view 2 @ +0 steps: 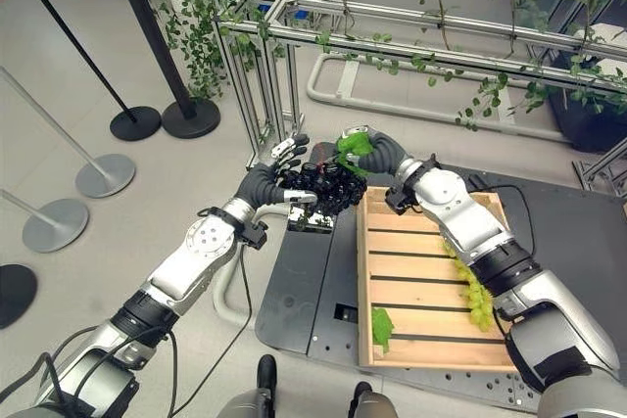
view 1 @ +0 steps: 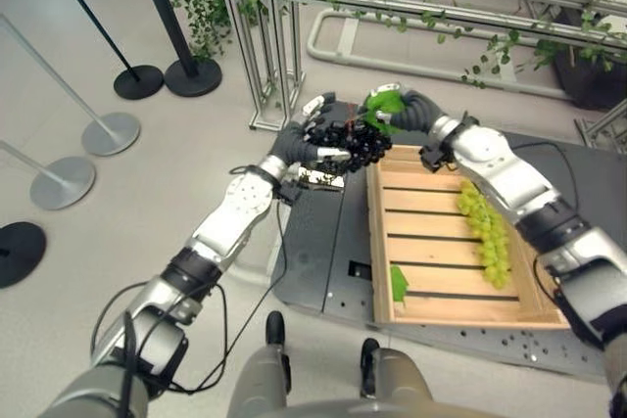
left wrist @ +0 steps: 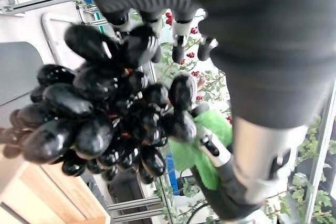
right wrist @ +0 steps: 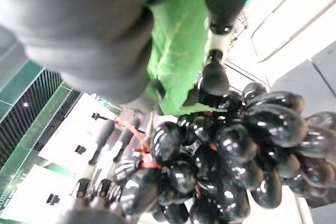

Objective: Pick up the fruits from the basket on one side to the basket on the other side

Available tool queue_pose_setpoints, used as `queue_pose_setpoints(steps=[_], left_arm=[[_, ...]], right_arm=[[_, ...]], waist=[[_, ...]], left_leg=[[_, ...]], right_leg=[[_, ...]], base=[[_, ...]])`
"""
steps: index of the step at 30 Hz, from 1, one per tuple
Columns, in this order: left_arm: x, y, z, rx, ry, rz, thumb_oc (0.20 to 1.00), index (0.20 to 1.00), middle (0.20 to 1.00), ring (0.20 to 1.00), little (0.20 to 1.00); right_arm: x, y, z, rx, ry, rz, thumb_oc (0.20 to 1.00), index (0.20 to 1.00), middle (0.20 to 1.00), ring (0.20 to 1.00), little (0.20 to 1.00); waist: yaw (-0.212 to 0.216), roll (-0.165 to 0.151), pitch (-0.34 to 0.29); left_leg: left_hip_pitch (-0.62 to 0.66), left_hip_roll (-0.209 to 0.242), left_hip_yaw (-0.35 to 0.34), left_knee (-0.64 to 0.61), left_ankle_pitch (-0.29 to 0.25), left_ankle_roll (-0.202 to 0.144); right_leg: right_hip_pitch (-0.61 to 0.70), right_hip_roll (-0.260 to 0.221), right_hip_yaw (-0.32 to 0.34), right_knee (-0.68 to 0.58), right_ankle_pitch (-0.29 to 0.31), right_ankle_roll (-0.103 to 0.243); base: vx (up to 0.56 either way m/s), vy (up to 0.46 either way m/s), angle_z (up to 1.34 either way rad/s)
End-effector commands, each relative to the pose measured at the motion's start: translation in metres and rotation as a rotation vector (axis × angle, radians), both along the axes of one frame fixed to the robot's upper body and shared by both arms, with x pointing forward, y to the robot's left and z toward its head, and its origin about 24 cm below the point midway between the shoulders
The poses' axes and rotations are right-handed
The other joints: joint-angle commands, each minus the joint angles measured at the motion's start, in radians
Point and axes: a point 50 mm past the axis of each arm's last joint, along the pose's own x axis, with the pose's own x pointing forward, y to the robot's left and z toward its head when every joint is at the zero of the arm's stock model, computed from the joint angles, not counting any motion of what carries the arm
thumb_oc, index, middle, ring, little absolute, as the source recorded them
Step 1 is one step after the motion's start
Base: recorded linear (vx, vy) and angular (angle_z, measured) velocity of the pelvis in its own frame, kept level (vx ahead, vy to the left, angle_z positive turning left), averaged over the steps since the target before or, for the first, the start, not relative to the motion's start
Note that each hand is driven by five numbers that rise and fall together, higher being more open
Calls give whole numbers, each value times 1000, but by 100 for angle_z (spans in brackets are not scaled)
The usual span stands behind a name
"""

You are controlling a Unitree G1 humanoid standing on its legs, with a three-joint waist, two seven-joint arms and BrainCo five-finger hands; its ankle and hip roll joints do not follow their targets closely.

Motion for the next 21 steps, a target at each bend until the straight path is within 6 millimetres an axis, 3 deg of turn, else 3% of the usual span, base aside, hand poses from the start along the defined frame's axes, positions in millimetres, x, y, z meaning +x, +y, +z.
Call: queue_pose_setpoints(steps=[1,21], left_arm=[[3,-14,16,0,-78,-21,1000,1000,1000,1000,1000],[8,-19,-1,31,-26,25,1000,1000,1000,1000,1000]], right_arm=[[-5,5,34,103,-170,5,200,200,200,200,200],[-17,32,35,150,-220,94,200,200,200,200,200]], waist=[[-8,-11,-52],[-12,-11,-54]], left_leg=[[-15,9,-54,154,-219,-6],[-12,10,-55,155,-223,-3]], right_leg=[[21,-38,27,-140,79,60],[23,-38,29,-139,77,59]], base=[[0,0,0],[0,0,0]])
